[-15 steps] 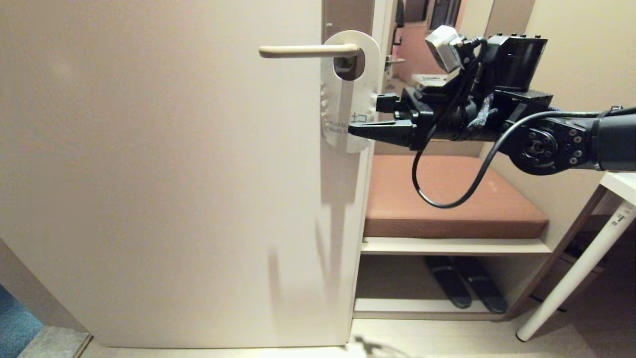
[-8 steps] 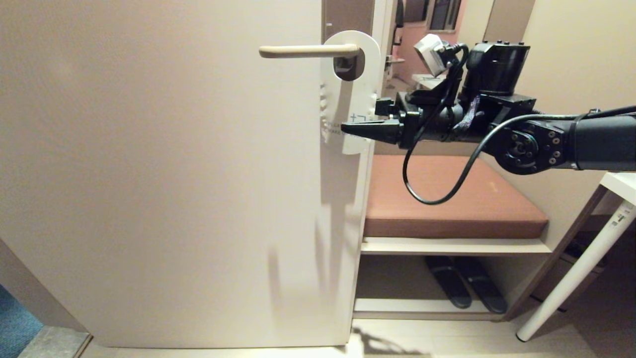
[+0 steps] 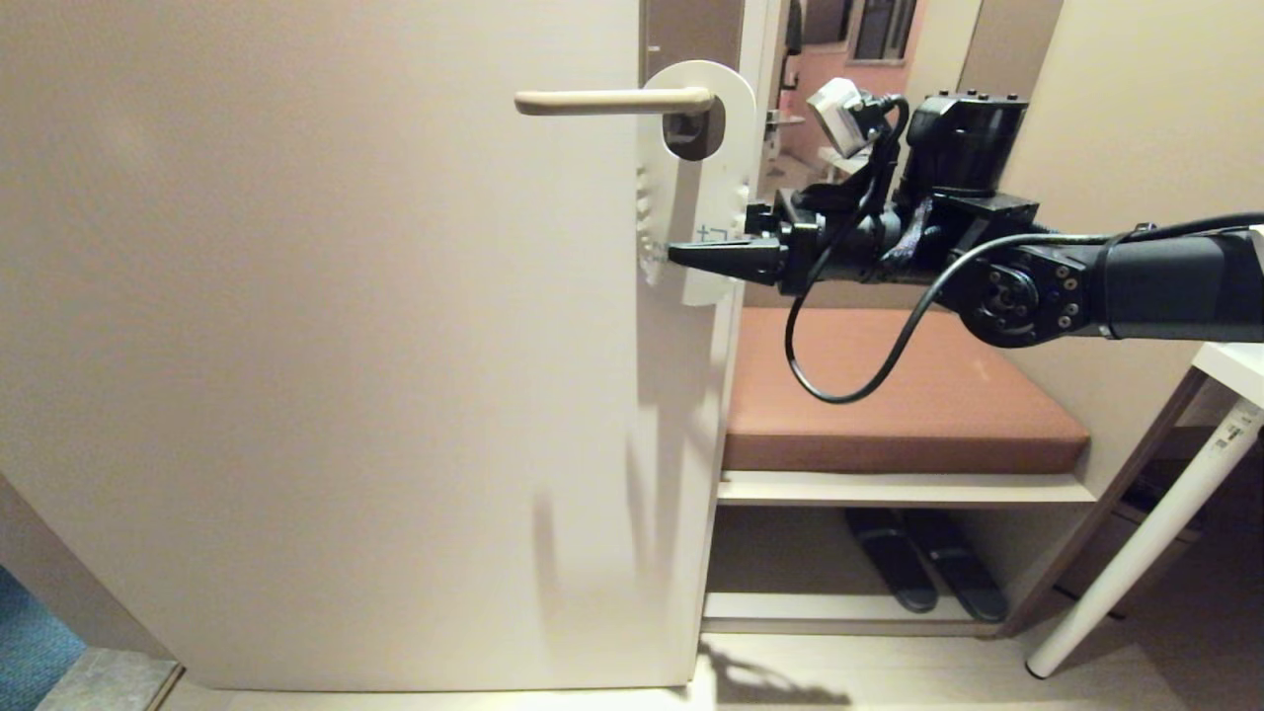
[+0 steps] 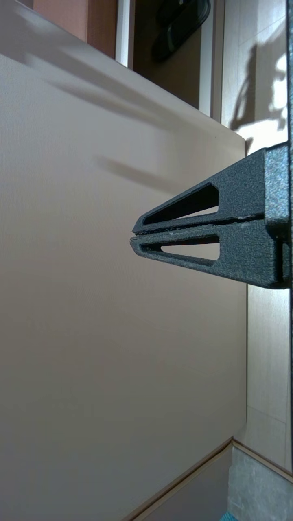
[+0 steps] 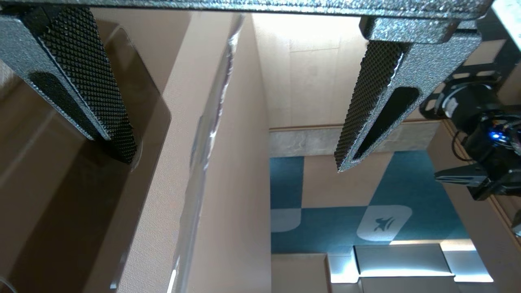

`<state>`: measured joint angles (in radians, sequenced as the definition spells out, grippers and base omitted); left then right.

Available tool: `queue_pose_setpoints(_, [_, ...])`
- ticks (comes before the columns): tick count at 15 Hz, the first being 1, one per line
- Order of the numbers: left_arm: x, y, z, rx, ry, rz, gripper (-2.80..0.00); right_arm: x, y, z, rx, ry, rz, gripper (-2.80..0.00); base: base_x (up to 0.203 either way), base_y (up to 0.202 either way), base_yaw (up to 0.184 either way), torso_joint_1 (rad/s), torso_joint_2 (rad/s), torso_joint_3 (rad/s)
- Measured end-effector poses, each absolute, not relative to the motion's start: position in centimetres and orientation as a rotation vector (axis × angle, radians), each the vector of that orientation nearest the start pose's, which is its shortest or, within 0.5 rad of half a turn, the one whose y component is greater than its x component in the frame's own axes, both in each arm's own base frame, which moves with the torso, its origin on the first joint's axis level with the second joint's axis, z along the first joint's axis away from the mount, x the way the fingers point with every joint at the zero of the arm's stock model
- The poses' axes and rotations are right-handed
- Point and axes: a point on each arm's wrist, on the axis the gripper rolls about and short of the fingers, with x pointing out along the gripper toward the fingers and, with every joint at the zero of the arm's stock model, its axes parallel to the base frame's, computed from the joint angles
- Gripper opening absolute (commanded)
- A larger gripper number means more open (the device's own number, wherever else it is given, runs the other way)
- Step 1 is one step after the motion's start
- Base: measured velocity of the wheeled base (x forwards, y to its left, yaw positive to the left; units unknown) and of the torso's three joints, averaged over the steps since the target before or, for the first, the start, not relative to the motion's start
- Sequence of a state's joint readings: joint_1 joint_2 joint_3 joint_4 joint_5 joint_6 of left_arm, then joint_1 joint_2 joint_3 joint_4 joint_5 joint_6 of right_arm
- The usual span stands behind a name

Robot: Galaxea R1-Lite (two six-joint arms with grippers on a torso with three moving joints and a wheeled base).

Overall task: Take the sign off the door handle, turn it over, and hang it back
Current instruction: Take down the sign

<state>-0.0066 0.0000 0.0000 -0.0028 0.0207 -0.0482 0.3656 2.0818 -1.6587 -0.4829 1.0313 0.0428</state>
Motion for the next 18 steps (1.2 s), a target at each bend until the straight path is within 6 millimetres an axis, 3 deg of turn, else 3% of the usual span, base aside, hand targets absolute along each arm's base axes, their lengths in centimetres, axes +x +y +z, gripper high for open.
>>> queue_pose_setpoints(4, [-2.28, 0.06, 7.58, -0.049, -0.003, 0.015, -2.8, 39.36, 17.71, 26.65, -0.019, -0.128, 1.407, 0.0, 0.0, 0.0, 0.0, 0.0, 0.0, 0.0])
queue_pose_setpoints(17, [-2.28, 0.06, 7.58, -0.048, -0.003, 0.014, -2.8, 39.4, 18.03, 26.37, -0.019, -0.125, 1.412, 0.0, 0.0, 0.0, 0.0, 0.0, 0.0, 0.0])
queue_pose_setpoints(18, [-2.28, 0.06, 7.58, -0.048, -0.003, 0.014, -2.8, 39.4, 18.03, 26.36, -0.019, -0.124, 1.411, -2.8, 0.0, 0.0, 0.0, 0.0, 0.0, 0.0])
